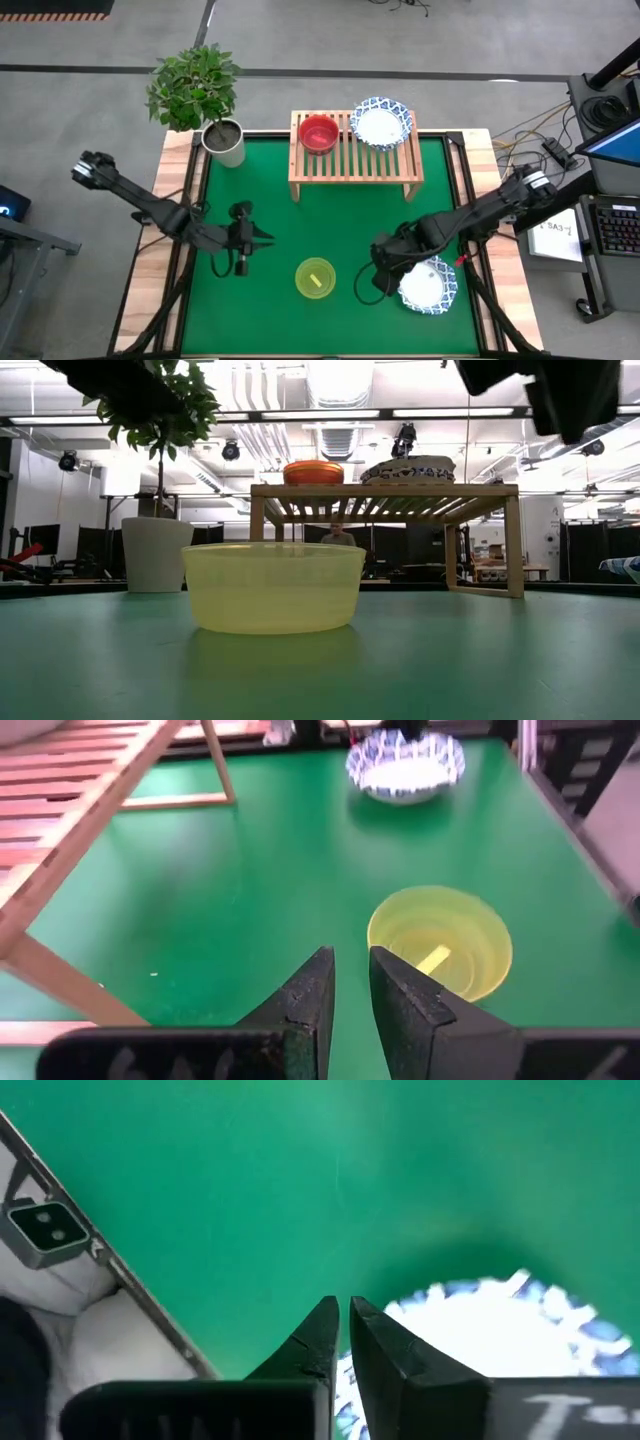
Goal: Place and stack bowls onto a shelf
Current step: Stack the white patterned bowl on top of the white patterned bowl on the shelf
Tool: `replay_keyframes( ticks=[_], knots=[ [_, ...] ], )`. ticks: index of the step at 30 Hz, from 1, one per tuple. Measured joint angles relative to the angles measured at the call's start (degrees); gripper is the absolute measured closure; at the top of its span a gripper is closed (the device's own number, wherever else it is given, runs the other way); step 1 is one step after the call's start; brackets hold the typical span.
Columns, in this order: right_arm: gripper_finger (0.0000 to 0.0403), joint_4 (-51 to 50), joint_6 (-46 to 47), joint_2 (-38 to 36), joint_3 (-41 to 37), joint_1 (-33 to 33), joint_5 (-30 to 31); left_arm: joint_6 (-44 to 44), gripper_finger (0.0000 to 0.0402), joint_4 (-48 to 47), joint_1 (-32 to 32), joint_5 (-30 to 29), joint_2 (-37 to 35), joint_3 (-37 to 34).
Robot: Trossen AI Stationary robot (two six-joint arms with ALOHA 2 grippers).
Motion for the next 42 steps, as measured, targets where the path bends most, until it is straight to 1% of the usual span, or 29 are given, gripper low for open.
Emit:
replay_keyframes(
  ticks=[2, 4, 8, 12, 14, 16, 19, 22, 26, 30, 36, 38, 40, 42],
  knots=[
    [0.0372, -0.29, 2.65, 0.42, -0.03, 0.72, -1.47, -1.15, 0.0353, 0.70, 0.00, 0.00, -2.11, -1.21],
    [0.0354, -1.01, 4.64, 1.13, -0.04, 1.08, -2.18, -1.45, 0.0353, 1.31, -0.01, 0.02, -3.64, -2.17],
    [0.0295, -2.24, 8.36, 3.52, -0.09, 1.59, -5.25, -1.41, 0.0353, 1.47, 0.00, 0.00, -4.70, -2.72],
    [0.0232, -2.75, 13.67, 7.26, -0.09, 2.28, -5.23, -0.90, 0.0353, 1.30, 0.00, 0.02, -4.31, -2.29],
    [0.0208, -2.88, 16.25, 9.44, -0.11, 2.85, -5.16, -0.19, 0.0353, 1.39, 0.00, 0.02, -4.00, -2.08],
    [0.0193, -2.95, 17.66, 11.42, -0.11, 3.47, -5.19, 0.22, 0.0353, 1.36, 0.00, 0.02, -3.69, -2.02],
    [0.0188, -4.32, 18.20, 14.07, -0.11, 4.20, -5.33, 0.86, 0.0353, 1.33, 0.00, 0.02, -3.32, -2.02],
    [0.0194, -5.74, 18.03, 16.08, -0.15, 4.79, -5.32, 1.17, 0.0353, 1.34, 0.00, 0.02, -3.01, -2.02],
    [0.0218, -5.58, 17.39, 17.63, -0.15, 5.45, -5.16, 1.21, 0.0353, 1.36, 0.00, 0.01, -2.90, -2.00],
    [0.0263, -5.42, 16.42, 18.35, -0.15, 5.87, -5.13, 1.64, 0.0353, 1.61, 0.00, 0.00, -2.90, -1.95],
    [0.0348, -5.27, 15.79, 18.56, 0.10, 6.12, -5.22, 1.84, 0.0353, 1.76, 0.00, 0.00, -2.90, -1.93],
    [0.0375, -5.26, 14.91, 18.21, 0.77, 6.15, -6.31, 1.92, 0.0353, 1.76, 0.00, 0.00, -2.90, -1.93],
    [0.0388, -5.15, 14.13, 17.48, 2.11, 6.15, -7.78, 2.35, 0.0353, 1.76, 0.00, -0.01, -2.90, -1.93],
    [0.0390, -5.09, 13.31, 16.70, 3.75, 6.15, -8.19, 2.64, 0.0353, 1.78, 0.00, -0.02, -2.90, -1.93]
  ],
)
